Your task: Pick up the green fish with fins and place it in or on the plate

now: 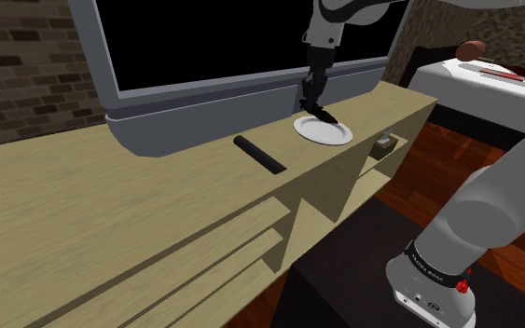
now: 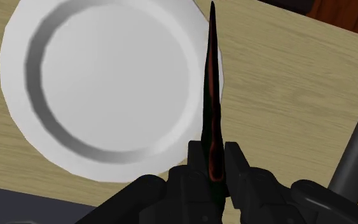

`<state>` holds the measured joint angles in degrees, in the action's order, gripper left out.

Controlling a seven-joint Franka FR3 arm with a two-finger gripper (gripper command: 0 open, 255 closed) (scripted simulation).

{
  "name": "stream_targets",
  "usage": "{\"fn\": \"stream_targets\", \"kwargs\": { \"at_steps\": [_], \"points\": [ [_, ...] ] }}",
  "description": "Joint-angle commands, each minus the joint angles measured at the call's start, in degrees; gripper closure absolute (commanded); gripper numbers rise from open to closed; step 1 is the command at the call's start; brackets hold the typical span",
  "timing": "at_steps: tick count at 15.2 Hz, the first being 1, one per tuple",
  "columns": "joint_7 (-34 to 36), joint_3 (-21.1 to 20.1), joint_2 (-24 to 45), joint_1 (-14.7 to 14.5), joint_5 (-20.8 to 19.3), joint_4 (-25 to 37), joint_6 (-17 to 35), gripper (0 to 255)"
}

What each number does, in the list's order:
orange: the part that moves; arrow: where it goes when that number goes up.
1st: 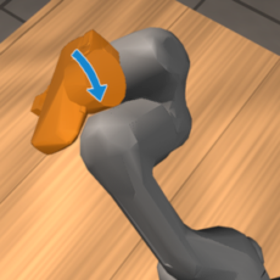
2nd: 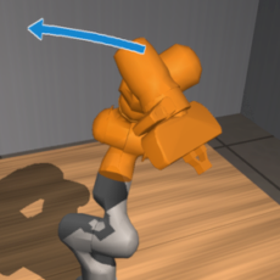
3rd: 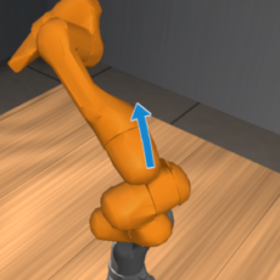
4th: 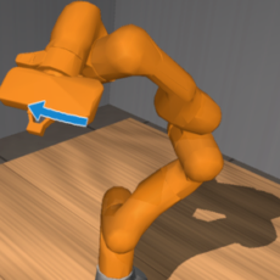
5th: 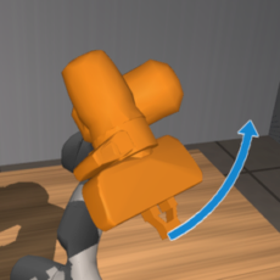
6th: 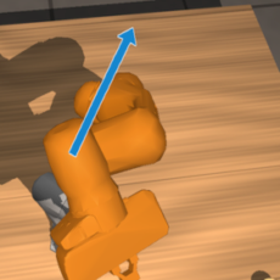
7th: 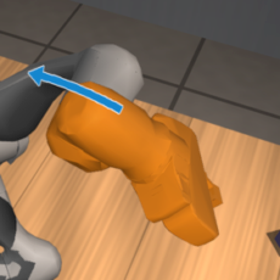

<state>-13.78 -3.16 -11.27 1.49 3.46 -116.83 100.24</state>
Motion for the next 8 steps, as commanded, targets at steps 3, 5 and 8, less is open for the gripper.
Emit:
{"fn": "stream_targets", "kwargs": {
  "at_steps": [3, 5, 8],
  "points": [
    [-5.6, 3.4, 0.7, 2.5, -1.3, 1.1, -0.7, 255],
    [-7.7, 4.7, 1.3, 3.5, -1.7, 1.8, -0.8, 255],
    [-7.8, 4.7, 1.5, 3.5, -1.7, -0.3, 1.5, 255]
  ]
}}
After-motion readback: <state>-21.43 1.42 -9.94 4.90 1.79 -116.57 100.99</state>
